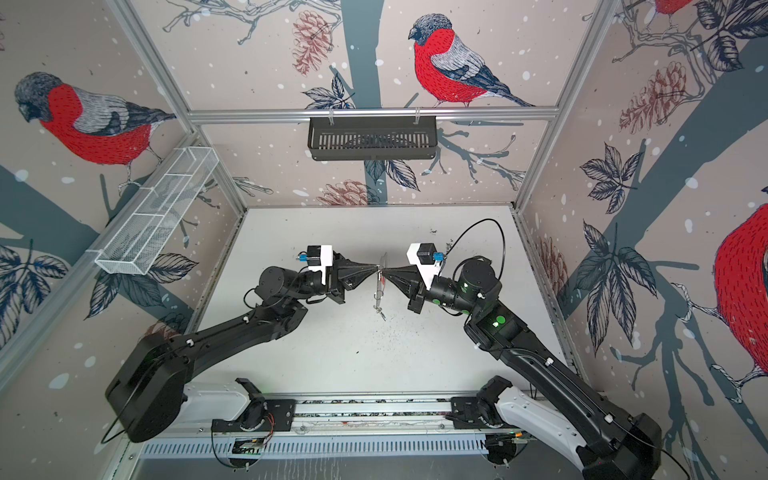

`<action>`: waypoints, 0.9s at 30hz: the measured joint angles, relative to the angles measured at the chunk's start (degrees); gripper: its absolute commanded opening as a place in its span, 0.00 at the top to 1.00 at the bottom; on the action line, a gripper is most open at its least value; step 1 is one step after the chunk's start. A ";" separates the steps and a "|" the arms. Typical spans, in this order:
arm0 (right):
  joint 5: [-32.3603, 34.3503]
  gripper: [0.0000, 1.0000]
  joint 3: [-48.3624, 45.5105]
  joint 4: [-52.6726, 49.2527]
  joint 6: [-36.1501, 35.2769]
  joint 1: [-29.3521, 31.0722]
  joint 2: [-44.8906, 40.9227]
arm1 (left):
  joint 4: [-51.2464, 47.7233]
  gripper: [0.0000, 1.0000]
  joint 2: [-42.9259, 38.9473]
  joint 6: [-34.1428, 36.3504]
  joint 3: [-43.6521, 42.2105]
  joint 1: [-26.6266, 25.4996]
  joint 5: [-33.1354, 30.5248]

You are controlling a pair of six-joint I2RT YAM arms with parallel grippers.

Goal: Put the keys on the keyring

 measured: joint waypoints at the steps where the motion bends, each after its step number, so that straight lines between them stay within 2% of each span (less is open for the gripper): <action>1: -0.22 1.00 0.15 -0.02 -0.02 0.04 0.13 | 0.35 1.00 0.07 -0.07 0.00 0.00 0.24; 6: -0.74 1.00 0.46 -0.31 -0.22 0.33 0.48 | 0.85 1.00 0.26 -0.20 0.00 0.00 0.42; 12: -0.31 0.75 0.83 -1.27 -0.26 0.50 0.35 | 1.64 1.00 0.09 -0.42 -0.79 0.00 0.26; 14: 0.72 0.71 0.83 -2.08 -0.24 0.48 -0.13 | 1.60 1.00 -0.48 -0.33 -1.57 0.00 -0.61; 18: 2.69 0.70 0.24 -2.84 -0.22 0.55 -2.10 | 1.64 1.00 -1.88 0.48 -3.06 0.00 -3.06; 23: 10.01 0.70 -2.25 -1.55 0.48 2.25 -5.33 | 1.62 1.00 -3.80 1.97 -5.03 0.00 -8.83; 27: 18.58 0.70 -4.79 0.61 1.53 7.21 -5.81 | 1.53 1.00 -5.14 3.39 -6.29 -0.74 -15.28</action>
